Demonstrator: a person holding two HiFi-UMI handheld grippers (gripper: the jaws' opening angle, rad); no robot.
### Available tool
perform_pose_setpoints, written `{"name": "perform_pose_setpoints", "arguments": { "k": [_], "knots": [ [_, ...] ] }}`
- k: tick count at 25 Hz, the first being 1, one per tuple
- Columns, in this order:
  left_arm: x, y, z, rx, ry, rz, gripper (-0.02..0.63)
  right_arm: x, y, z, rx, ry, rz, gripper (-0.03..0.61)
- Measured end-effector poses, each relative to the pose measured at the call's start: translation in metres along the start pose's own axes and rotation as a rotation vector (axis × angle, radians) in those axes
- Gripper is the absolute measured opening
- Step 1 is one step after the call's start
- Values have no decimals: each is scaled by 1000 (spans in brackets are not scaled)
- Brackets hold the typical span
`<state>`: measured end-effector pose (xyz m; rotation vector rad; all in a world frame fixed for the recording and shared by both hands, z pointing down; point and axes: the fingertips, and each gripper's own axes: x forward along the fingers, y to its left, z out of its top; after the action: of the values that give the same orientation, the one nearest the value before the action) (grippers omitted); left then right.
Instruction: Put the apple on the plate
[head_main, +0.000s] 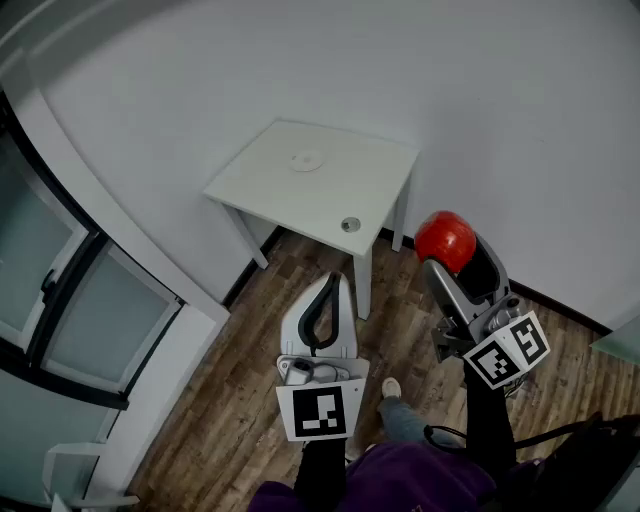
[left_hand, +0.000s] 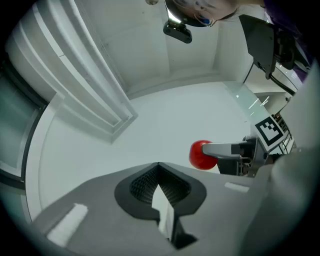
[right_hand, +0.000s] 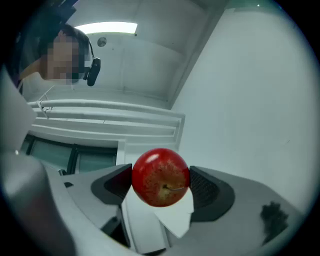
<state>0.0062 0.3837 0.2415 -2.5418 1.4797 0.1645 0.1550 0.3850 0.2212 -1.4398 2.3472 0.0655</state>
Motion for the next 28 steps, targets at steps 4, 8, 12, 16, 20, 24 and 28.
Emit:
{"name": "perform_pose_setpoints", "arguments": {
  "k": [4, 8, 12, 16, 20, 24, 28],
  "knots": [
    [25, 4, -7, 0, 3, 12, 6, 18, -19, -7, 4, 10, 14, 360],
    [67, 11, -17, 7, 13, 37, 6, 50, -53, -13, 22, 17, 37, 360],
    [96, 20, -23, 20, 18, 68, 6, 76, -76, -18, 35, 24, 64, 360],
    [122, 28, -31, 31, 22, 98, 6, 101, -96, -26, 35, 33, 87, 360],
    [145, 35, -39, 33, 21, 121, 6, 122, -113, -35, 44, 38, 110, 360],
    [163, 37, -48, 31, 25, 135, 6, 136, -128, -42, 53, 44, 128, 360],
    [176, 41, -55, 30, 34, 145, 6, 147, -137, -49, 61, 53, 139, 360]
  ]
}}
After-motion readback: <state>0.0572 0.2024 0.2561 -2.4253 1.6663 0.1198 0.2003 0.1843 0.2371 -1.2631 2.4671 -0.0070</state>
